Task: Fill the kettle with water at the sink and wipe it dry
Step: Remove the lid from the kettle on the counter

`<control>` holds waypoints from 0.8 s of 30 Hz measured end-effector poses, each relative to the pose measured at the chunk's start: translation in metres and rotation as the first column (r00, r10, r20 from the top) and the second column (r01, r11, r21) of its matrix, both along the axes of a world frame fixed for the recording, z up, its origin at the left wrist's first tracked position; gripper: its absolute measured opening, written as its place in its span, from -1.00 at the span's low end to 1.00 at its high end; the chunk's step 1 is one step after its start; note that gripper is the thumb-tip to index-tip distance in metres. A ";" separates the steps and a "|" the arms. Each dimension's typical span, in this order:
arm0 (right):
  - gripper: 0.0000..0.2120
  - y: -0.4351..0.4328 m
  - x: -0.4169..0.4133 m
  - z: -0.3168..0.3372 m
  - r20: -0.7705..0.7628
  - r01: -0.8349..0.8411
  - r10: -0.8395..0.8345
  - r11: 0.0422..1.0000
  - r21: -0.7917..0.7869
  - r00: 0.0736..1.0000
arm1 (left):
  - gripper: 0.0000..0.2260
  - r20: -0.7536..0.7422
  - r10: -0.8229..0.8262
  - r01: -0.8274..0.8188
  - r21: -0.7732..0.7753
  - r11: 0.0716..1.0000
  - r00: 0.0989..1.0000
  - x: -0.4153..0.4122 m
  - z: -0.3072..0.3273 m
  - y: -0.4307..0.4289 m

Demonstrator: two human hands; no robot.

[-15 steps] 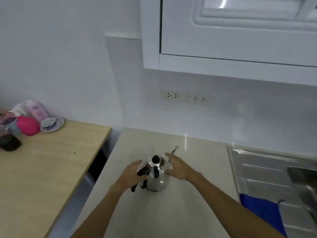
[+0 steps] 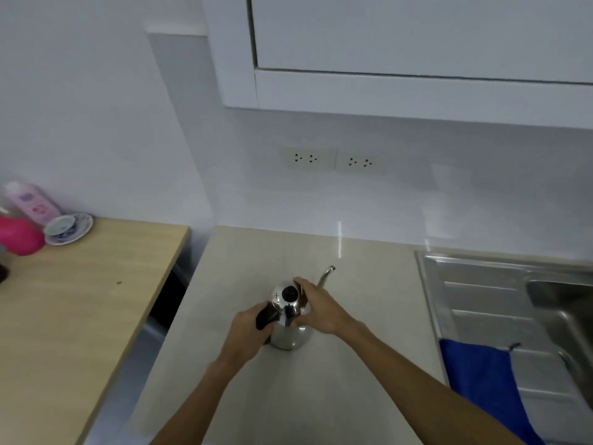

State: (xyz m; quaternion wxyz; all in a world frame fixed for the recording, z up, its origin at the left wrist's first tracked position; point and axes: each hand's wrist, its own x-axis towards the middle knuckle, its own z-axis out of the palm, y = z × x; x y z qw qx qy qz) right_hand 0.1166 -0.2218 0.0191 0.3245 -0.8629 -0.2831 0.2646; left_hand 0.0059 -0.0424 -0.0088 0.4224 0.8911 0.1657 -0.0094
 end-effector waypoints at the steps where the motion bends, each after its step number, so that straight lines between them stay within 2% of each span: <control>1: -0.07 -0.010 -0.002 -0.002 -0.006 0.027 -0.027 1.000 0.015 1.000 | -0.78 0.007 -0.018 0.018 -0.011 1.000 1.000 0.002 -0.002 -0.005; 6: -0.01 -0.074 -0.017 -0.008 0.020 0.191 -0.192 0.981 0.013 0.981 | -0.49 0.064 -0.198 0.200 -0.023 0.980 0.978 0.016 -0.002 -0.048; 10: -0.01 -0.126 -0.028 -0.004 0.069 0.288 -0.287 0.958 -0.013 0.956 | -0.67 0.077 -0.290 0.295 -0.066 0.953 0.954 0.029 -0.012 -0.091; 17: -0.03 -0.196 -0.037 -0.006 0.056 0.438 -0.437 0.898 -0.026 0.898 | -0.65 0.093 -0.385 0.395 -0.142 0.908 0.918 0.050 -0.015 -0.159; 24: -0.03 -0.223 -0.031 -0.015 0.010 0.478 -0.478 0.878 0.015 0.878 | -0.63 0.107 -0.380 0.391 -0.118 0.913 0.919 0.058 -0.016 -0.189</control>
